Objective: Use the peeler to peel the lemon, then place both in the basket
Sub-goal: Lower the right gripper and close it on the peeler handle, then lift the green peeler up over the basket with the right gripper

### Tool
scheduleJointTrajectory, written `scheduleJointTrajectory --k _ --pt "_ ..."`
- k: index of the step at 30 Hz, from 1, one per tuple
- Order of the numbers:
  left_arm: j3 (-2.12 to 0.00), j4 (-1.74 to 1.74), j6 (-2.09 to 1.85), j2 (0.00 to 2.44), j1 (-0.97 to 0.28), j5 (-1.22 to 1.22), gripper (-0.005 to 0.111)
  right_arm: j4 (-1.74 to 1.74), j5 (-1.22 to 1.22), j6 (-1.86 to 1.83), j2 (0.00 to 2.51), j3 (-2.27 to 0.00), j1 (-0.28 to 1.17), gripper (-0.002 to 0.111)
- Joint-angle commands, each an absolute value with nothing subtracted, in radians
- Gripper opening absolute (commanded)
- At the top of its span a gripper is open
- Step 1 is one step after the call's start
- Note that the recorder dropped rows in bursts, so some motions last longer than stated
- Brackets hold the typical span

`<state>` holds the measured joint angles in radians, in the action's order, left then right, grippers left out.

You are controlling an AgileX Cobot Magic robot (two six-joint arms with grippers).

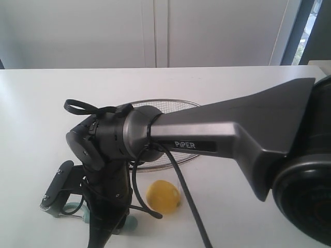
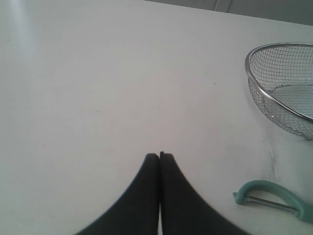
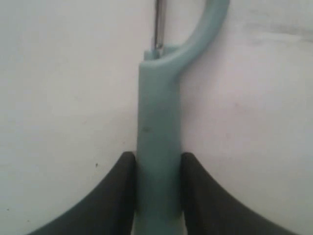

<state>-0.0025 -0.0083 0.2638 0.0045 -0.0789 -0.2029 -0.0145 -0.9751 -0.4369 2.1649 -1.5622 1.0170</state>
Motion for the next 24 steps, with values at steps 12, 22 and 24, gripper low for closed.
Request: scheduleJointTrajectory --k 12,22,24 --pt "0.0 -0.014 0.262 0.0 -0.082 -0.202 0.0 0.0 -0.986 -0.443 2.173 -1.562 1.016 0.0" --pt "0.0 -0.014 0.262 0.0 -0.082 -0.202 0.0 0.0 -0.988 -0.443 2.123 -1.563 1.016 0.0" --pt "0.0 -0.014 0.262 0.0 -0.082 -0.202 0.0 0.0 -0.989 -0.443 2.109 -1.563 1.016 0.0"
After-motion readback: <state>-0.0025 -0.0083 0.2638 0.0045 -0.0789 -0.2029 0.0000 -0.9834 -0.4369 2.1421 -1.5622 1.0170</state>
